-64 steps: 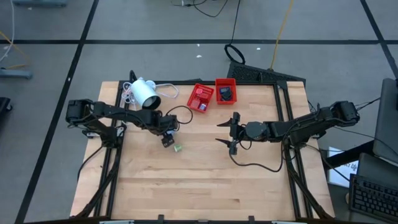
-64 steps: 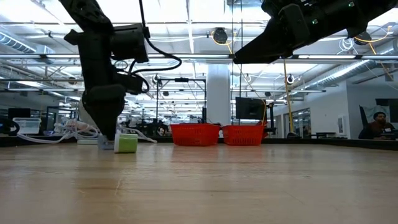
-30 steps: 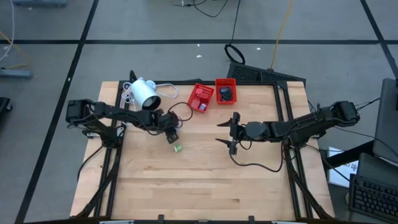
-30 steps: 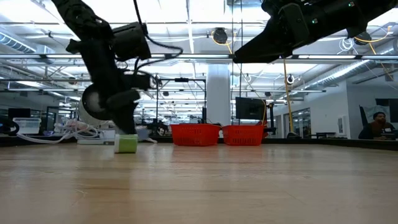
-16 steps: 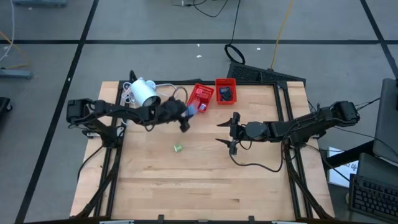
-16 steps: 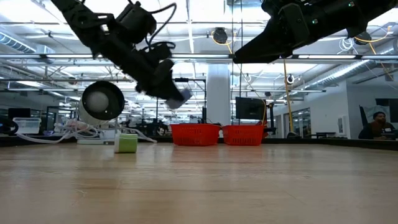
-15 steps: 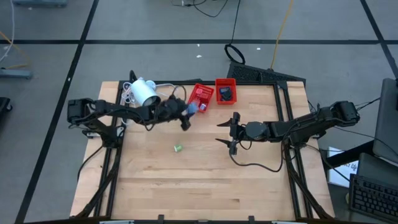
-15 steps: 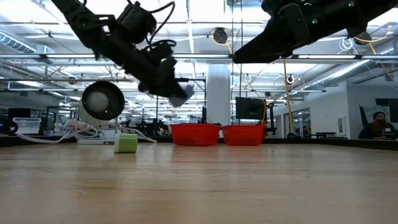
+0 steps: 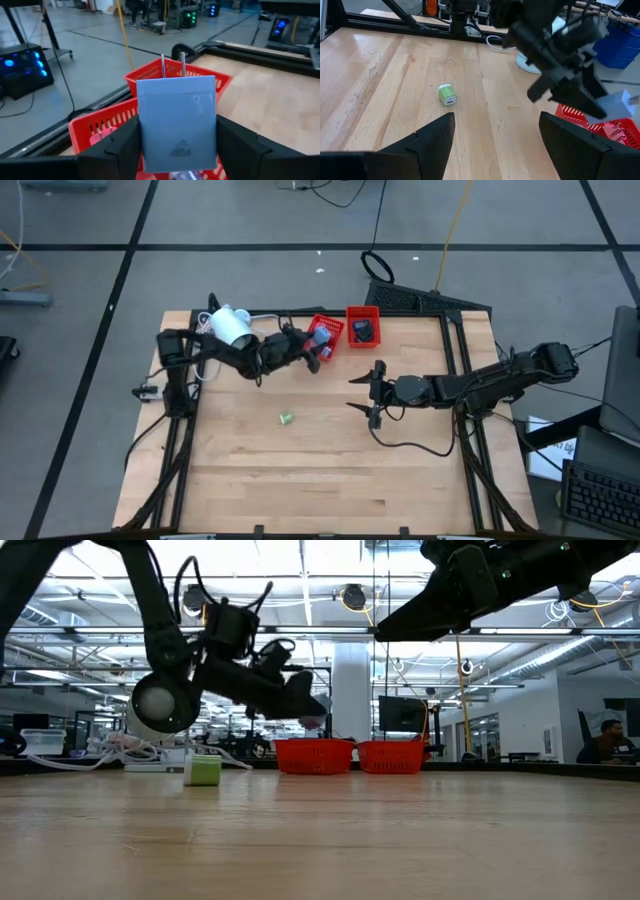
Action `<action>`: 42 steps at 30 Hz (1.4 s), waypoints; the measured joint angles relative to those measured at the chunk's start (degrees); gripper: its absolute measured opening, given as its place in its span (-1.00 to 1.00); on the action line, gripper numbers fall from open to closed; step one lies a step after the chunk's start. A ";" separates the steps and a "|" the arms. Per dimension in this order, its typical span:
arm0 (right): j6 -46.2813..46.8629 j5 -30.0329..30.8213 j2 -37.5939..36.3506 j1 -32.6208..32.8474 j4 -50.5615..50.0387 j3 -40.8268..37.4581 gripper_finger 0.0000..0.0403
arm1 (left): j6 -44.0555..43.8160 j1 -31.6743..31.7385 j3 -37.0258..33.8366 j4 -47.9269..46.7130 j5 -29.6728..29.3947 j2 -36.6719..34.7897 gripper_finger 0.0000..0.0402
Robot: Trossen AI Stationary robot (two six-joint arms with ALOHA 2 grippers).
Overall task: Pick & Place Office items
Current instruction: Put the blue charger adapter into the left red bin, then put the green charger adapter into the left red bin
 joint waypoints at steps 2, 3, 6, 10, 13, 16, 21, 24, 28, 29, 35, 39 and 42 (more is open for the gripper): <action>-0.07 0.00 0.00 0.00 -0.01 0.00 0.38 | -0.52 0.04 0.32 2.00 -0.69 2.27 0.09; -0.10 0.00 0.00 0.00 -0.02 0.00 0.38 | -0.71 0.04 0.67 2.06 -1.26 3.40 0.08; -0.47 0.00 0.00 -0.07 -0.04 0.00 0.38 | -2.08 0.02 1.94 2.13 -3.94 6.23 0.05; -0.57 0.03 0.00 -0.43 -0.19 0.00 0.38 | -3.04 0.54 3.99 2.77 -3.61 9.31 0.05; -0.57 0.09 0.00 -0.54 -0.26 0.00 0.38 | -2.60 -0.12 4.33 3.03 -3.88 9.54 0.10; -0.56 0.09 0.00 -0.50 -0.26 0.00 0.38 | -2.08 -0.50 4.33 2.97 -3.77 9.54 0.14; -0.39 0.11 0.00 -0.50 -0.30 0.00 0.38 | -3.18 -0.39 4.33 2.40 -4.39 9.54 0.12; -0.39 0.11 0.00 -0.50 -0.37 0.00 0.38 | -3.03 -0.44 4.33 1.78 -4.40 9.54 0.15; -0.36 0.11 0.00 -0.50 -0.37 0.00 0.38 | -3.93 -0.70 4.33 1.53 -4.58 9.54 0.26; -0.36 0.09 0.00 -0.50 -0.37 0.00 0.38 | -4.18 -0.70 4.33 1.50 -4.54 9.54 0.29; -0.36 0.11 0.00 -0.50 -0.41 0.00 0.38 | -4.28 -1.16 4.33 1.31 -4.48 9.54 0.43; -0.35 0.12 0.00 -0.50 -0.42 0.00 0.38 | -3.37 -1.33 4.33 1.28 -4.35 9.54 0.50; -0.34 0.13 0.00 -0.50 -0.45 0.00 0.38 | -3.49 -1.44 4.29 0.94 -4.32 9.06 0.53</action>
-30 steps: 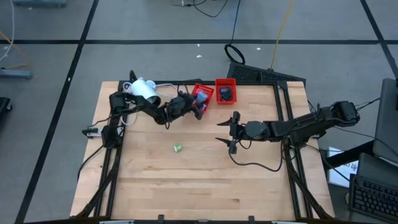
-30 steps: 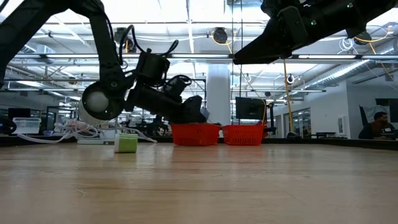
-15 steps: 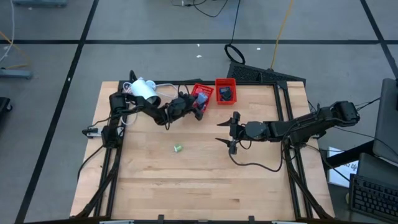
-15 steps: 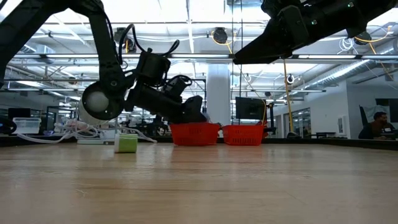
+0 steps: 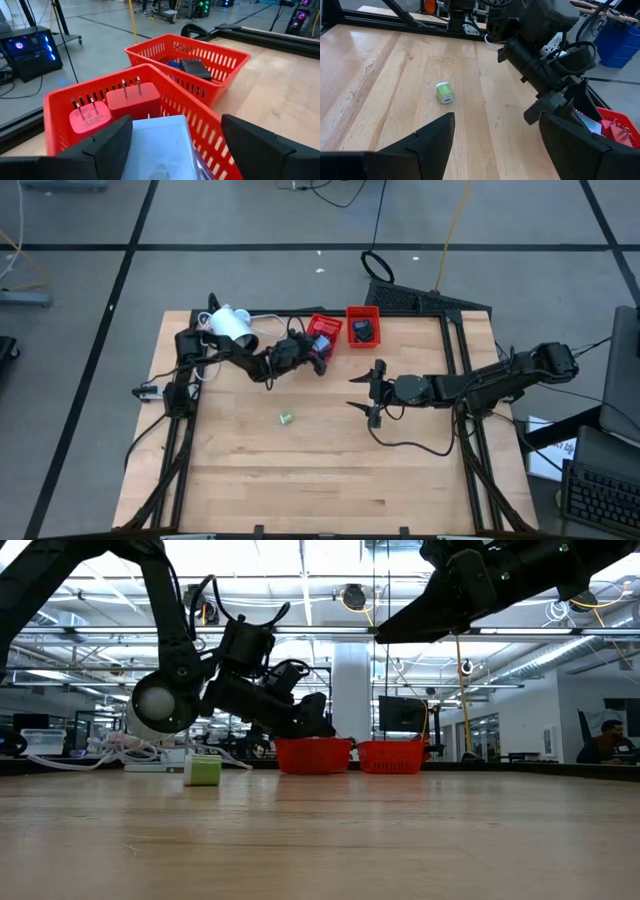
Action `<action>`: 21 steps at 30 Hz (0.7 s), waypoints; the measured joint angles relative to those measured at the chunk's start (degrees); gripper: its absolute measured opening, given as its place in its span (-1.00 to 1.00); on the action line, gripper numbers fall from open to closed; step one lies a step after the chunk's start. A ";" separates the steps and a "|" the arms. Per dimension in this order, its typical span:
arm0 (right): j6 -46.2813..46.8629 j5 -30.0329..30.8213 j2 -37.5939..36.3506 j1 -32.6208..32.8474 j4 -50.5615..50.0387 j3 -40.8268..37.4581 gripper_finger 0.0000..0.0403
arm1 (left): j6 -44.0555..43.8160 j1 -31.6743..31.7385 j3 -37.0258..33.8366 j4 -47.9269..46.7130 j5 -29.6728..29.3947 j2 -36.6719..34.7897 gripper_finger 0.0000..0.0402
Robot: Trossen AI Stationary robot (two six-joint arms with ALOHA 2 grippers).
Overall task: Pick & Place Office items
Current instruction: Put the green charger adapter into the left red bin
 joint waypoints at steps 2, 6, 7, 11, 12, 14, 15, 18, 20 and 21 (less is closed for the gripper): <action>0.00 0.00 0.00 0.00 -0.01 0.00 0.38 | -0.06 -0.31 -0.08 -0.73 0.10 -0.98 0.54; 0.00 0.02 0.00 0.00 -0.23 0.00 0.38 | 1.46 -1.49 -0.10 -5.49 0.14 -5.12 0.54; 0.00 0.02 0.00 0.00 -0.25 0.00 0.38 | 1.94 -1.82 -0.08 -7.60 0.13 -6.41 0.54; 0.00 0.02 0.00 0.00 -0.25 0.00 0.38 | 3.03 -3.17 -0.10 -17.72 -0.07 -11.94 0.54; 0.00 0.02 0.00 0.00 -0.23 0.00 0.38 | 3.02 -3.65 -0.10 -19.96 -0.03 -13.68 0.55; 0.00 0.02 0.00 0.00 -0.25 0.00 0.38 | 2.88 -4.67 -0.10 -24.91 -0.01 -17.00 0.54; 0.00 0.02 0.00 0.00 -0.23 0.00 0.38 | 2.82 -5.26 -0.08 -27.39 -0.01 -18.59 0.54; 0.00 0.02 0.00 0.00 -0.23 0.00 0.38 | 2.32 -7.13 -0.08 -34.78 -0.01 -22.85 0.54; 0.01 0.02 0.00 0.02 -0.23 0.00 0.38 | 1.95 -8.56 -0.08 -38.64 -0.01 -25.54 0.55; 0.00 0.02 0.00 0.02 -0.23 0.00 0.38 | 1.78 -9.26 -0.08 -40.83 0.01 -26.87 0.55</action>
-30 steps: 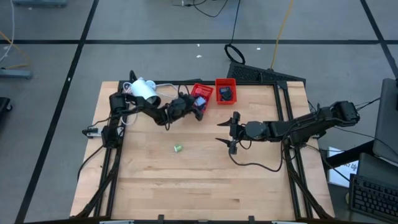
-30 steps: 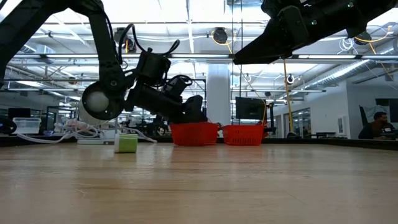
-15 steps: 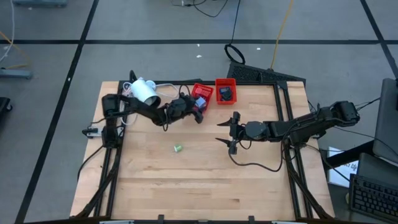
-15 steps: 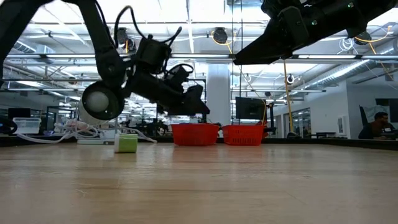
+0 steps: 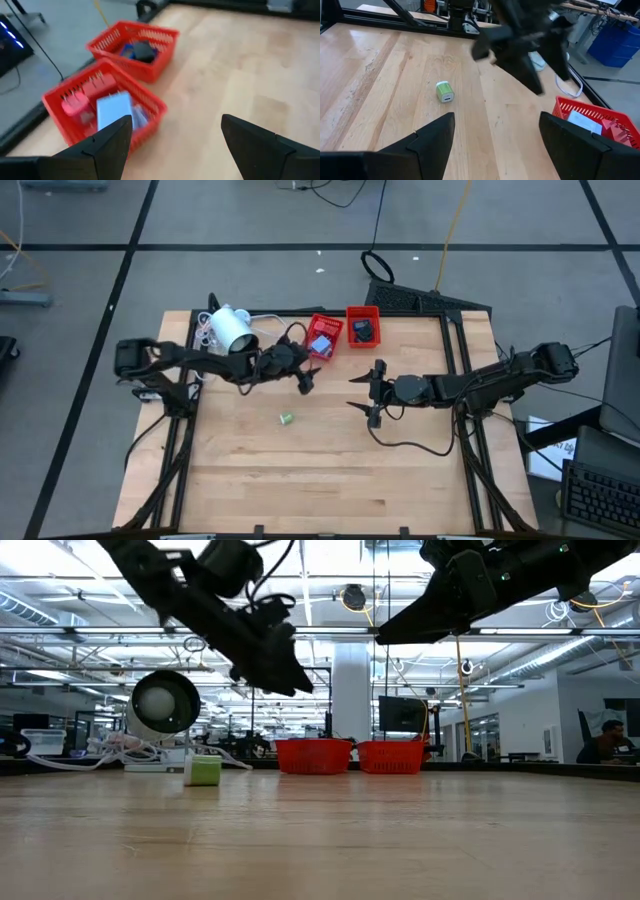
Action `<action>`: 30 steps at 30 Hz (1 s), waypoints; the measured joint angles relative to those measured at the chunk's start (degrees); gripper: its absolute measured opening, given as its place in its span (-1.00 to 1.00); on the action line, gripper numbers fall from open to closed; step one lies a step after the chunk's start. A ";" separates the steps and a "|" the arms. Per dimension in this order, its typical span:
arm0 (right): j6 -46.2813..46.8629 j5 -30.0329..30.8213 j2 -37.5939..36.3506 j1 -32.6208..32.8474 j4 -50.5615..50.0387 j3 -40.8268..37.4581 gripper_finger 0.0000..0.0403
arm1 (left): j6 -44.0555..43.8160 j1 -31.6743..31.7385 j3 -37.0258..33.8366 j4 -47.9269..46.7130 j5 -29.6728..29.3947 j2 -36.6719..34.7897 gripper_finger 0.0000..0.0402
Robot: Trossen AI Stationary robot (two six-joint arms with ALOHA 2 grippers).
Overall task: Pick & Place Office items
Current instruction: Put the green charger adapter into the left red bin
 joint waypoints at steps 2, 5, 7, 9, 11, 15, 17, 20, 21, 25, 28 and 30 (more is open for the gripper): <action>0.02 0.02 0.00 0.11 0.01 0.00 0.38 | -1.21 -1.49 0.00 -4.23 -0.04 -2.35 0.54; 0.39 0.00 -0.02 0.26 0.01 0.00 0.38 | -5.00 -3.42 0.00 -10.32 -0.04 -5.99 0.54; 0.57 0.00 -0.32 0.52 -0.17 -0.02 0.38 | -7.30 -4.61 0.00 -14.11 -0.06 -7.87 0.54; 0.57 -0.07 -0.91 0.90 -0.38 -0.02 0.38 | -9.07 -5.69 0.00 -18.17 -0.07 -9.23 0.54; 0.57 -0.10 -2.73 1.50 -2.98 -0.02 0.38 | -10.40 -6.73 0.00 -20.86 -0.09 -9.95 0.54; 1.37 -0.14 -9.83 2.39 -12.54 -0.03 0.38 | -12.45 -8.89 0.00 -25.06 -1.71 -10.27 0.54; 3.90 -0.13 -14.35 2.45 -16.31 -0.02 0.38 | -12.96 -10.01 0.00 -25.70 -2.20 -10.27 0.54; 7.03 -0.06 -22.10 2.41 -20.39 -0.03 0.38 | -12.94 -12.01 0.00 -25.59 -2.39 -10.27 0.54; 8.16 -0.02 -24.66 2.38 -21.26 -0.02 0.38 | -12.92 -12.68 0.00 -25.63 -2.64 -10.27 0.54; 10.42 -0.04 -33.59 2.38 -25.84 -0.02 0.38 | -13.23 -14.99 -0.04 -25.76 -3.83 -10.27 0.54; 9.99 -0.11 -38.95 2.38 -33.81 -0.02 0.38 | -15.76 -16.33 -1.65 -25.22 -6.78 -10.27 0.54; 9.25 -0.09 -41.57 2.38 -37.15 -0.66 0.38 | -17.87 -17.13 -3.59 -24.39 -8.74 -10.27 0.54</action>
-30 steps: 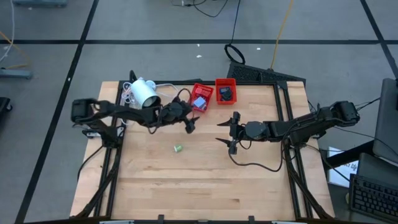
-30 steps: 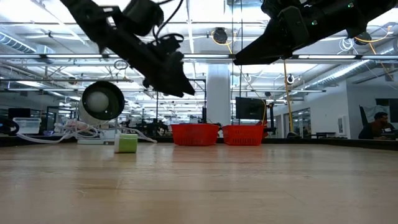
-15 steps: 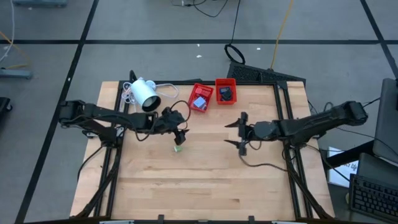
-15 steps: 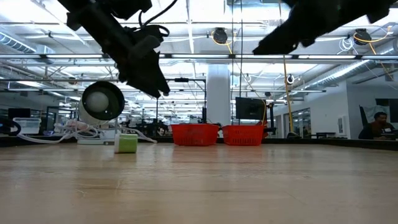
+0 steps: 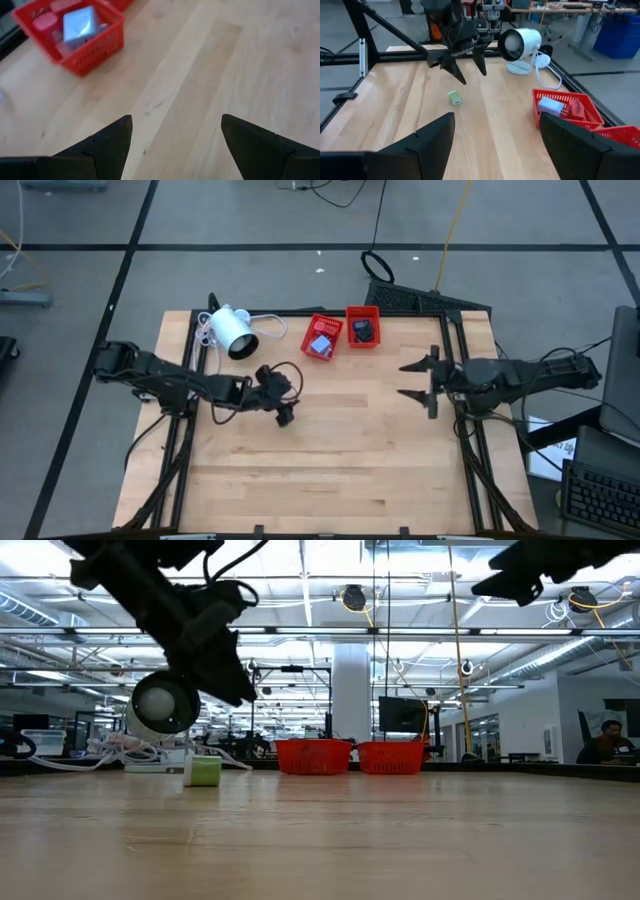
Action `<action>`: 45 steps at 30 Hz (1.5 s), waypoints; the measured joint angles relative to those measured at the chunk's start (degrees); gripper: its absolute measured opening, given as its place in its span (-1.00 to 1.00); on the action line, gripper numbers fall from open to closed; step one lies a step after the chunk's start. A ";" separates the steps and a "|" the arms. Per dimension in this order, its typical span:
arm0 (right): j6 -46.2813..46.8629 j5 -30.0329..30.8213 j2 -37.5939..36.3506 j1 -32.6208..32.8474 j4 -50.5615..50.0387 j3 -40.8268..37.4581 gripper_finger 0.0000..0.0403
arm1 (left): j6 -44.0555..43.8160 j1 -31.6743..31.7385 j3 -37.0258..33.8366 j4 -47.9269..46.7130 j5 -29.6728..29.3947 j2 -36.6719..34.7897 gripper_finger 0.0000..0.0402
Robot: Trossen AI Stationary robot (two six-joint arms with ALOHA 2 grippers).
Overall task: Pick & Place Office items
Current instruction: Put the green charger adapter into the left red bin
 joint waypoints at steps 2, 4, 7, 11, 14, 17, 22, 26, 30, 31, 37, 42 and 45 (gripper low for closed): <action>-0.56 -0.03 -2.31 0.00 0.59 -1.86 0.38 | -2.07 -0.59 -1.62 1.53 -1.00 0.00 0.54; -1.98 -0.86 -4.60 -0.01 3.22 -4.44 0.38 | -4.06 -1.11 -2.48 1.63 -1.33 0.00 0.54; -6.08 -4.46 -7.98 -0.02 7.18 -8.98 0.38 | -5.41 -1.93 -3.45 1.59 -1.37 0.00 0.54; -8.77 -7.63 -12.19 -0.02 9.76 -13.73 0.38 | -6.64 -2.67 -4.55 1.54 -2.19 -0.19 0.54; -7.66 -7.67 -14.99 -0.02 10.18 -16.81 0.38 | -7.48 -2.78 -5.16 1.52 -3.40 -1.62 0.54; -6.23 -7.72 -17.49 -0.02 11.79 -20.12 0.38 | -7.51 -2.78 -5.20 1.26 -3.45 -1.46 0.54; -5.90 -7.44 -21.00 -0.02 12.32 -23.60 0.38 | -7.47 -2.76 -5.22 -2.34 -3.53 -3.99 0.54; -5.57 -7.53 -22.97 -0.02 13.32 -25.34 0.38 | -7.88 -2.67 -5.22 -4.42 -4.73 -7.32 0.54; -5.65 -7.56 -23.87 -0.02 17.60 -29.64 0.38 | -7.33 -2.69 -5.18 -4.43 -4.81 -10.82 0.54; -5.65 -7.54 -23.98 -0.02 18.95 -30.84 0.38 | -7.06 -2.69 -5.18 -4.41 -4.81 -11.30 0.54; -4.05 -7.50 -24.01 -0.02 21.98 -33.70 0.38 | -6.54 -2.69 -5.17 -4.62 -4.43 -13.19 0.54; -4.16 -7.43 -24.51 -0.02 22.17 -33.53 0.38 | -6.61 -2.69 -5.17 -4.83 -2.31 -13.30 0.54; -4.40 -7.41 -24.20 -0.02 21.63 -33.59 0.38 | -8.20 -2.67 -5.16 -4.45 1.54 -12.39 0.54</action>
